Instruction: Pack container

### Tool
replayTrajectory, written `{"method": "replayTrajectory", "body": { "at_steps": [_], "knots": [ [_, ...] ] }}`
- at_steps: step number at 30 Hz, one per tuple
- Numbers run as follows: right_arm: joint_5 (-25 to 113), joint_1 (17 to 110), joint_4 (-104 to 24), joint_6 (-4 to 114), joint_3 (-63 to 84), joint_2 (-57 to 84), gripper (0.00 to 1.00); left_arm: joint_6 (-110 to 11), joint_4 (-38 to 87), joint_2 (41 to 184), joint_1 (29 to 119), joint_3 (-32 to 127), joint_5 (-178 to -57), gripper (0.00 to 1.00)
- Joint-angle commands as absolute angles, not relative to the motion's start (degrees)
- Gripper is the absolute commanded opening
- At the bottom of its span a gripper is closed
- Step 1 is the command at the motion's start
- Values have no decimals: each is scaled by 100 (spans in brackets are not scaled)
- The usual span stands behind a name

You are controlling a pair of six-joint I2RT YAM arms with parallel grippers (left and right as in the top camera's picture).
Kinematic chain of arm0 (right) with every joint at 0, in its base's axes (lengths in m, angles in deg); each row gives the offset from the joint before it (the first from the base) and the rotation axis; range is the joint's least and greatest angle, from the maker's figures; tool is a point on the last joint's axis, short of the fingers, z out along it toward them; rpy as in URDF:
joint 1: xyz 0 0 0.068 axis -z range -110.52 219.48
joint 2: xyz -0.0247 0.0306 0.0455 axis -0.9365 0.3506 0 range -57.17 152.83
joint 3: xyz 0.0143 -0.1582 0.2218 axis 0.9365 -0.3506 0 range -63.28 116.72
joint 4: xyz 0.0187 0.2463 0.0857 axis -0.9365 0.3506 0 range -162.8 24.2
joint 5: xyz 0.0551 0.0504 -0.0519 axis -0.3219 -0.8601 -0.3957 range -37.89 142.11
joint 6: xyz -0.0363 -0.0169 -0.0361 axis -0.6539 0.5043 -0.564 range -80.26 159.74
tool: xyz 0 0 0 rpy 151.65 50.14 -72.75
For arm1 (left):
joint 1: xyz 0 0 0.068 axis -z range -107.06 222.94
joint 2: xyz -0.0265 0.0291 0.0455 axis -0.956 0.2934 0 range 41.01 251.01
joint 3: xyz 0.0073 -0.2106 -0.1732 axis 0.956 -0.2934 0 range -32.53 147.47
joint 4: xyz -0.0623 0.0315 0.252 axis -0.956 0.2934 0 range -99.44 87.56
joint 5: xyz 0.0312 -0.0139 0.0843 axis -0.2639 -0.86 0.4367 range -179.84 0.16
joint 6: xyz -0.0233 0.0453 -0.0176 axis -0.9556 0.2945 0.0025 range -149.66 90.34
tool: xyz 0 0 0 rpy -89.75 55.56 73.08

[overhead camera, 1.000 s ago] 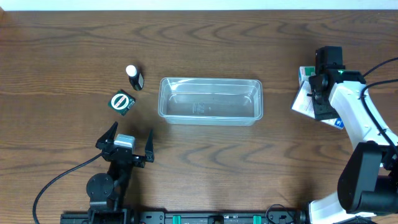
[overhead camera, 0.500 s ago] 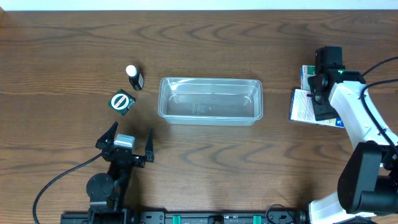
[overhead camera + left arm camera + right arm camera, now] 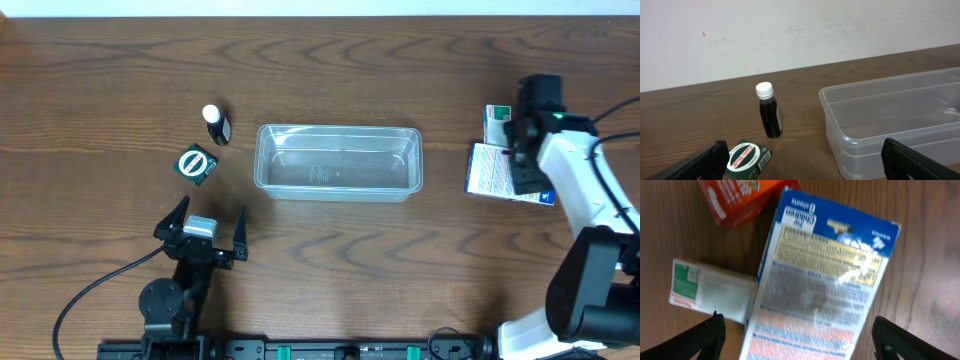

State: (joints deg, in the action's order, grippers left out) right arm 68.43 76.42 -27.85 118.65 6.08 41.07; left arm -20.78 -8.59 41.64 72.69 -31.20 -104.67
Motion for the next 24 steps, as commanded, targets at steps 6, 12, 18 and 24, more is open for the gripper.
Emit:
{"method": "replayTrajectory", "body": {
  "at_steps": [6,12,18,24],
  "knots": [
    [5518,8540,-2818,9762,899,4139,98,-2047,-676,4124,7286,-3230,-10528,98],
    [4375,8669,-2711,7424,1434,4139,99,-2047,-676,4124,7286,-3230,-10528,98],
    [4751,8811,-1769,6281,1793,4133,99,-2045,-676,4124,7286,-3230,-10526,98],
    [4887,9069,-1482,6497,1791,4133,99,-2047,-676,4124,7286,-3230,-10528,98]
  ]
}}
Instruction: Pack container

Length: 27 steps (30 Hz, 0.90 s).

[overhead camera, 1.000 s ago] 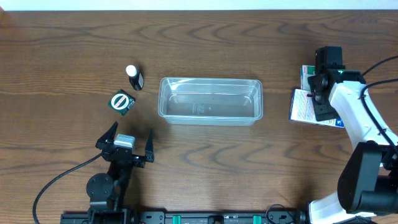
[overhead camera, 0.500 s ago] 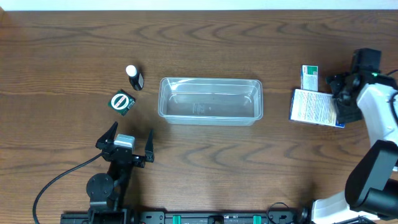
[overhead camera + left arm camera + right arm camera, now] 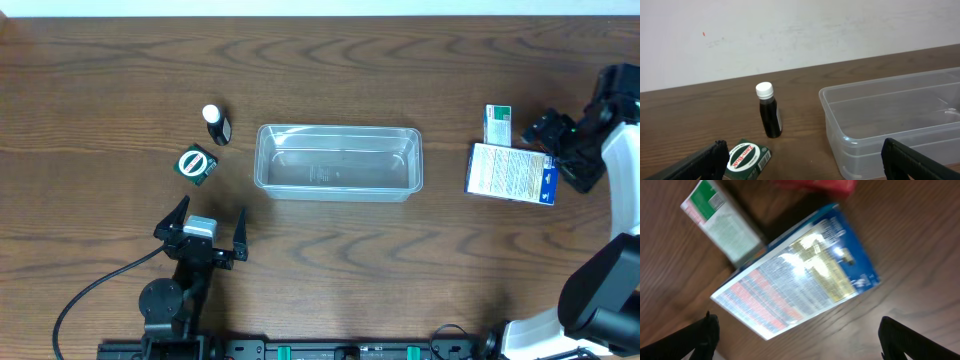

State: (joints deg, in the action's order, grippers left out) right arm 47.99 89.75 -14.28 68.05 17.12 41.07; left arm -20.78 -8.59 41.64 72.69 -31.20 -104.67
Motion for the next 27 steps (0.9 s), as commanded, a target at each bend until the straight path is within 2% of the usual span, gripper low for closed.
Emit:
{"method": "replayTrajectory", "body": {
  "at_steps": [1,9,14,20,27],
  "knots": [
    [4856,9067,-1607,6311,1791,4131,99,-2047,-676,4124,7286,-3230,-10528,98],
    [3875,9250,-2765,4965,1583,4137,99,-2047,-676,4124,7286,-3230,-10528,98],
    [2673,9830,-3015,4163,1445,4137,99,-2047,-676,4124,7286,-3230,-10528,98],
    [1481,10665,-3124,3682,1248,4142,99,-2047,-676,4124,7286,-3230,-10528,98],
    [815,11207,-3583,3317,553,4153,99,-2045,-676,4124,7286,-3230,-10528,98]
  ]
}}
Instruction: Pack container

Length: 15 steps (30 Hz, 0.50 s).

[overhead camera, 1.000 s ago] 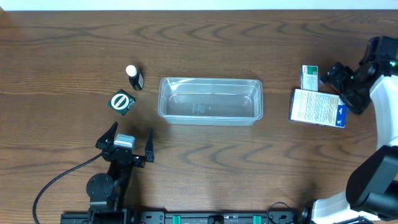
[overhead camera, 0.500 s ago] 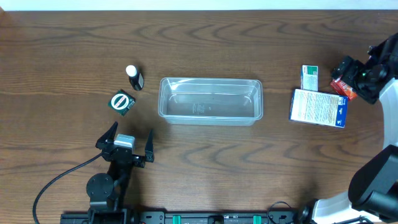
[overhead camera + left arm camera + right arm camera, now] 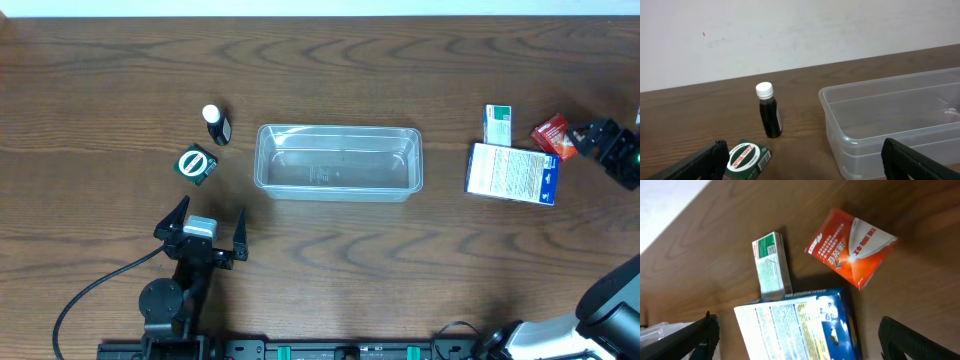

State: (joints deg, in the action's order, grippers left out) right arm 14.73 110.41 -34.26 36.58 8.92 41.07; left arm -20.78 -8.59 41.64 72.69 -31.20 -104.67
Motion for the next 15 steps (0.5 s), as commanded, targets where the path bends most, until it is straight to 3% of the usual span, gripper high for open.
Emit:
{"method": "replayTrajectory", "body": {
  "at_steps": [1,15],
  "knots": [
    [625,11277,-3771,3288,396,4168,99,-2047,-676,4124,7286,-3230,-10528,98],
    [-704,11607,-5474,2829,-225,5672,99,-2047,-676,4124,7286,-3230,-10528,98]
  ]
}}
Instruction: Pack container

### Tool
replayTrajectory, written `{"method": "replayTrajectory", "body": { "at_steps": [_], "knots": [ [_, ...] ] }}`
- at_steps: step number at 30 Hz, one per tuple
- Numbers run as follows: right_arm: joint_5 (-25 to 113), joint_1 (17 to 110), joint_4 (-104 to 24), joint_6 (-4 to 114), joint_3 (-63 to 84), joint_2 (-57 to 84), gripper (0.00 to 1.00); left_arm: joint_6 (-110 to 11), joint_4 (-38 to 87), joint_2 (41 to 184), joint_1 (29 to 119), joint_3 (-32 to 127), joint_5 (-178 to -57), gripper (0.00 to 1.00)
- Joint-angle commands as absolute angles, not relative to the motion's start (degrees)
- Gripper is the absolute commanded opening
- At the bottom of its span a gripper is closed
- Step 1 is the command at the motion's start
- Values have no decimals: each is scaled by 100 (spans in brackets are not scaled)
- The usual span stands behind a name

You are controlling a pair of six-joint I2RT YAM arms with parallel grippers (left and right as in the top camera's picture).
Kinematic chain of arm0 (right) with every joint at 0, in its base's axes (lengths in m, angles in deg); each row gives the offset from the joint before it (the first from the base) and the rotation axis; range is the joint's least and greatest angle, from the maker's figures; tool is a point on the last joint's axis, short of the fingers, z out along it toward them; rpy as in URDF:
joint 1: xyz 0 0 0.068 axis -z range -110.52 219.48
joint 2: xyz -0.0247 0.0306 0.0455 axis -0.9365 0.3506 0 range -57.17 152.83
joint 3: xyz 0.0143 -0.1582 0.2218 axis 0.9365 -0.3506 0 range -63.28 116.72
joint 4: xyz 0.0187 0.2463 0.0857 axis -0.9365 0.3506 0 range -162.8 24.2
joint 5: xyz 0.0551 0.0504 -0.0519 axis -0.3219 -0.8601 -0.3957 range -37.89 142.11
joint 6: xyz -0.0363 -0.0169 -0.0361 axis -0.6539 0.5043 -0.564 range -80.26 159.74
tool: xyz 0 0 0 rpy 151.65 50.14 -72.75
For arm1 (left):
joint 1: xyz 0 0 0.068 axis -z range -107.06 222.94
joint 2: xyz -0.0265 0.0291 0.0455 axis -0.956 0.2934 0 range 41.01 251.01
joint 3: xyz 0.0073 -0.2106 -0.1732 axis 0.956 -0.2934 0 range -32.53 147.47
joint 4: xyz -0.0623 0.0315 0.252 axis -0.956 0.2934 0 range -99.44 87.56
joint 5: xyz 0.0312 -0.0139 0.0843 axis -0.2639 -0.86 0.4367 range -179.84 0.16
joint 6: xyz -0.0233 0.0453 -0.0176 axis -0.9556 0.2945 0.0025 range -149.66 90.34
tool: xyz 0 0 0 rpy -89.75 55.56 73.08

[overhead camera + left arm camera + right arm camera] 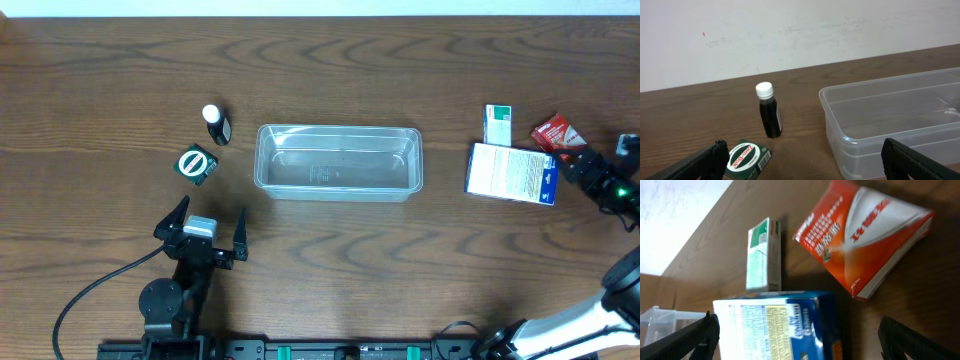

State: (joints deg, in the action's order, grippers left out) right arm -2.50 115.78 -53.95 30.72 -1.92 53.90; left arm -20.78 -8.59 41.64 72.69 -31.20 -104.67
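A clear plastic container stands mid-table, nothing inside it. To its right lie a blue-and-white box, a small green-and-white box and a red packet. My right gripper is open, low at the blue box's right end, facing it; the wrist view shows the blue box between the spread fingers of the right gripper. A dark bottle with a white cap and a green Zam-Buk box sit left of the container. My left gripper is open, short of them.
The table's far edge runs along the top of the overhead view. The left wrist view shows the bottle, the Zam-Buk box and the container's near corner. A cable trails off at front left.
My right gripper has moved from beside the red packet toward the near side, to the blue box's right end, lower and closer to it. The left arm and all objects are unchanged.
My right gripper was open right above the blue box. Then it stood off the box's right end, then at the table's right edge beyond the red packet. Now it faces the box's right end low down. Nothing has been picked up.
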Motion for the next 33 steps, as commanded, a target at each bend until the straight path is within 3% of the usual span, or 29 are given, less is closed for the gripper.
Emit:
{"method": "replayTrajectory", "body": {
  "at_steps": [1,14,29,31,33],
  "knots": [
    [-772,11607,-5552,2829,-225,5803,99,-2047,-676,4124,7286,-3230,-10528,98],
    [-1203,11545,-6221,2836,-225,6498,99,-2047,-676,4124,7286,-3230,-10528,98],
    [-1281,10754,-6507,3159,-222,6500,99,-2047,-676,4124,7286,-3230,-10528,98],
    [-1284,10761,-6507,3225,-222,6500,96,-2047,-676,4124,7286,-3230,-10528,98],
    [-1284,10778,-6486,3262,-222,6500,88,-2047,-676,4124,7286,-3230,-10528,98]
  ]
}}
